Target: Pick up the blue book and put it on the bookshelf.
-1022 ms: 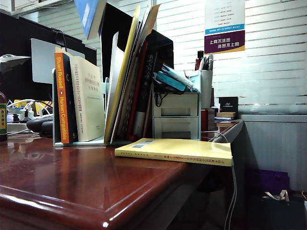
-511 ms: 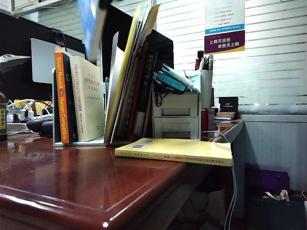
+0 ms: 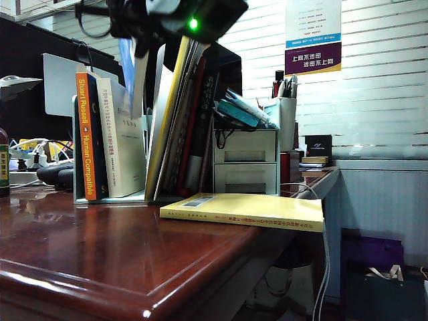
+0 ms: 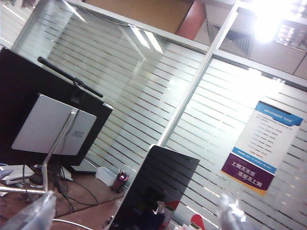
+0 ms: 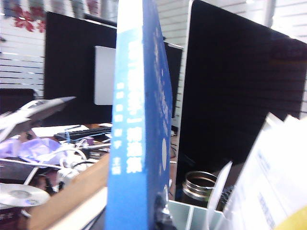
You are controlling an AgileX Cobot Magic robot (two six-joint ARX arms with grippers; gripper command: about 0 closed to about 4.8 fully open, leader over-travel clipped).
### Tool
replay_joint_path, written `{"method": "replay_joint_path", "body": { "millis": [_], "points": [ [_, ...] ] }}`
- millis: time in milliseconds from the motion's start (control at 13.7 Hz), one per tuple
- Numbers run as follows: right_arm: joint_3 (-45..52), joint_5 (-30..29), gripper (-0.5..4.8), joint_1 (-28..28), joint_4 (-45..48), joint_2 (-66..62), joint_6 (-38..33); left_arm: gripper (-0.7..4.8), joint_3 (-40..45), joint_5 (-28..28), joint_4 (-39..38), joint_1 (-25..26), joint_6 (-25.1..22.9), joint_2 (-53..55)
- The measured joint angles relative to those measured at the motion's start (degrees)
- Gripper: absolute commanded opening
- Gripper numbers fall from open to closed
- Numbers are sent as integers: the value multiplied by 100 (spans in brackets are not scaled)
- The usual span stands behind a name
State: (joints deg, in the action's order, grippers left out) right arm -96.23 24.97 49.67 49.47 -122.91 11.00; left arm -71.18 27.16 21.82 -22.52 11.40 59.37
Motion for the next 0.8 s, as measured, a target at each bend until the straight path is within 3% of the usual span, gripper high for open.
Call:
{"method": "replay_joint_path", "body": {
  "millis": [146,292,438,511,803],
  "points": [
    [-402,166,-5,-37,-11,-372,2,479,0,-7,2,-2,0,0],
    [-1867,413,-5,-153,-245,-1261,114,479,0,-13,-2,-2,0,2],
    [-1886,387,-5,-192,-295,-1362,22,479,0,-13,-2,-2,0,2],
    [-1886,391,242,-197,-389,-1362,22,479,0,-15,-2,-2,0,2],
    [-1917,286,250,-210,-334,-1357,-225,479,0,-13,-2,-2,0,2]
  ]
}}
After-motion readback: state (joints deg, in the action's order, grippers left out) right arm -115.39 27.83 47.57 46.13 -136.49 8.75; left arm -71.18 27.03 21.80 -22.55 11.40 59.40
